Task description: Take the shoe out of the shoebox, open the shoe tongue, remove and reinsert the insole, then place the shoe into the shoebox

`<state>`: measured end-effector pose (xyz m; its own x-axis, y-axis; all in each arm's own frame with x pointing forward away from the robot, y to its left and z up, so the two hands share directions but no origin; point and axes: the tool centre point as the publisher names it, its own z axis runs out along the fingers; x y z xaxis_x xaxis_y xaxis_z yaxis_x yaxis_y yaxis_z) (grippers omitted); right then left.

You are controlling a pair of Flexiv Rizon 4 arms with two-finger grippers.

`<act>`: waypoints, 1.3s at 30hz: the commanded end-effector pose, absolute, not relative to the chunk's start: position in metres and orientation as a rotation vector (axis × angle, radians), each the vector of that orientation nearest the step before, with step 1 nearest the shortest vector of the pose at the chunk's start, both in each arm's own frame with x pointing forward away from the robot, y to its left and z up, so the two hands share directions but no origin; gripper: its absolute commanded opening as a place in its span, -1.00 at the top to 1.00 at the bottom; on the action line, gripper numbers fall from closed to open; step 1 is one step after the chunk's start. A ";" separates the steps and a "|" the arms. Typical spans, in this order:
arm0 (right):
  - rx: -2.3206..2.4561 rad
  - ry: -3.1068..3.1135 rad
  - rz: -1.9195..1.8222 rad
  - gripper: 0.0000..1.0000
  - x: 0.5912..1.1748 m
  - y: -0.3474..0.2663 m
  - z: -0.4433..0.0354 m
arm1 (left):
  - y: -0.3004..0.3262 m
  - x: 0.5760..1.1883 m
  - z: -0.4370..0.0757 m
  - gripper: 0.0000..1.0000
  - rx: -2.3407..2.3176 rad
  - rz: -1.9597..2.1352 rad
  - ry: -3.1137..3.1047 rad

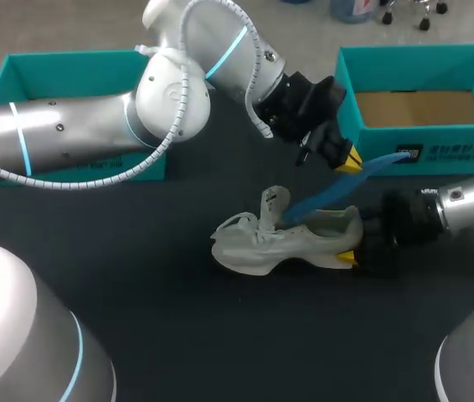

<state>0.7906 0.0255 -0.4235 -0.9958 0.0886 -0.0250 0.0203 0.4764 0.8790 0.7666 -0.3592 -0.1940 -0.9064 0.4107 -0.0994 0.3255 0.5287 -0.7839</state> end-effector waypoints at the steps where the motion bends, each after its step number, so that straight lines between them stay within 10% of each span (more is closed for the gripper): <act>1: 0.098 2.642 1.568 1.00 0.792 0.028 -0.428 | -0.360 0.766 -0.195 1.00 -0.642 1.334 -2.662; 39: 0.098 2.642 1.568 1.00 0.792 0.028 -0.428 | -0.345 0.735 -0.086 1.00 -0.391 1.720 -2.234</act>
